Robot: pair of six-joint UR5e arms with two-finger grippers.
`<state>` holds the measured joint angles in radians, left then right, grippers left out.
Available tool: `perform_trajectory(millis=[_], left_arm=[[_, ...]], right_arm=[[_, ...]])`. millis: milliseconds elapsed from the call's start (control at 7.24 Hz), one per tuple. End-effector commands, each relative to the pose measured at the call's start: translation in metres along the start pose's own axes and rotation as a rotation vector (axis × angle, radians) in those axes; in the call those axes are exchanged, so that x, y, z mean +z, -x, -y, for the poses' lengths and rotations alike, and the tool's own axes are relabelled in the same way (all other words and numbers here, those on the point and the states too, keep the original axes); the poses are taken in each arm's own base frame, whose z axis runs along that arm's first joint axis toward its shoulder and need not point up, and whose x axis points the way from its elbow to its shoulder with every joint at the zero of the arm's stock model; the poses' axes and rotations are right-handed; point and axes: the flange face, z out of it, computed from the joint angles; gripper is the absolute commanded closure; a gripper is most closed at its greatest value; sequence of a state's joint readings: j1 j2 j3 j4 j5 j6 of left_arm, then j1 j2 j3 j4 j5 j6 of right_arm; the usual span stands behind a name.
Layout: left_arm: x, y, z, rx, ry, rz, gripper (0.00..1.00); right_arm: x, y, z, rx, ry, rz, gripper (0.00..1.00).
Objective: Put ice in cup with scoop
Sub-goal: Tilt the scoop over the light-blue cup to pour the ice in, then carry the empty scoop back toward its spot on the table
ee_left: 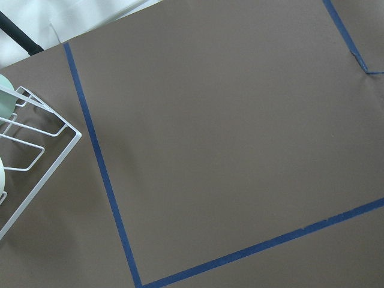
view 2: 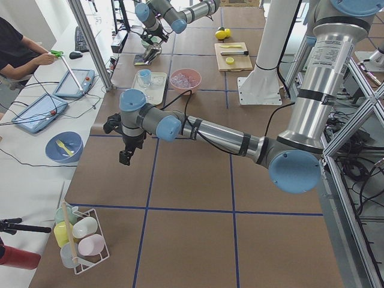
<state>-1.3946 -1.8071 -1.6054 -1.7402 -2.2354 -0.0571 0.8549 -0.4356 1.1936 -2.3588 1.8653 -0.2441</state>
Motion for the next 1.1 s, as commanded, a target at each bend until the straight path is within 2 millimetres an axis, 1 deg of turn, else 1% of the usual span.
perform_trajectory(millis=[0, 138, 276, 414, 552, 690, 828, 967], left_arm=[[0.0, 0.002, -0.002, -0.005, 0.001, 0.0, 0.0], [-0.001, 0.001, -0.001, -0.004, 0.0, 0.0, 0.0], [0.0, 0.001, -0.002, -0.008, 0.002, -0.006, 0.0], [0.0, -0.001, -0.003, -0.01, 0.005, -0.042, 0.0], [0.005, 0.005, -0.013, -0.03, 0.027, -0.039, 0.0], [0.013, 0.011, -0.023, -0.076, 0.089, -0.036, 0.0], [0.019, 0.017, -0.032, -0.117, 0.146, -0.033, 0.0], [0.025, 0.025, -0.047, -0.151, 0.185, -0.031, 0.0]], right_arm=[[0.026, -0.004, -0.049, -0.004, -0.076, 0.0, 1.0], [0.037, -0.028, -0.068, 0.038, -0.078, 0.045, 1.0], [0.062, -0.062, -0.098, 0.123, -0.083, 0.113, 1.0], [0.081, -0.08, -0.13, 0.168, -0.096, 0.121, 1.0], [0.105, -0.083, -0.158, 0.325, -0.103, 0.161, 1.0], [0.116, -0.075, -0.176, 0.514, -0.108, 0.231, 1.0], [0.121, -0.067, -0.198, 0.541, -0.141, 0.239, 1.0], [0.138, -0.062, -0.225, 0.552, -0.166, 0.236, 1.0]])
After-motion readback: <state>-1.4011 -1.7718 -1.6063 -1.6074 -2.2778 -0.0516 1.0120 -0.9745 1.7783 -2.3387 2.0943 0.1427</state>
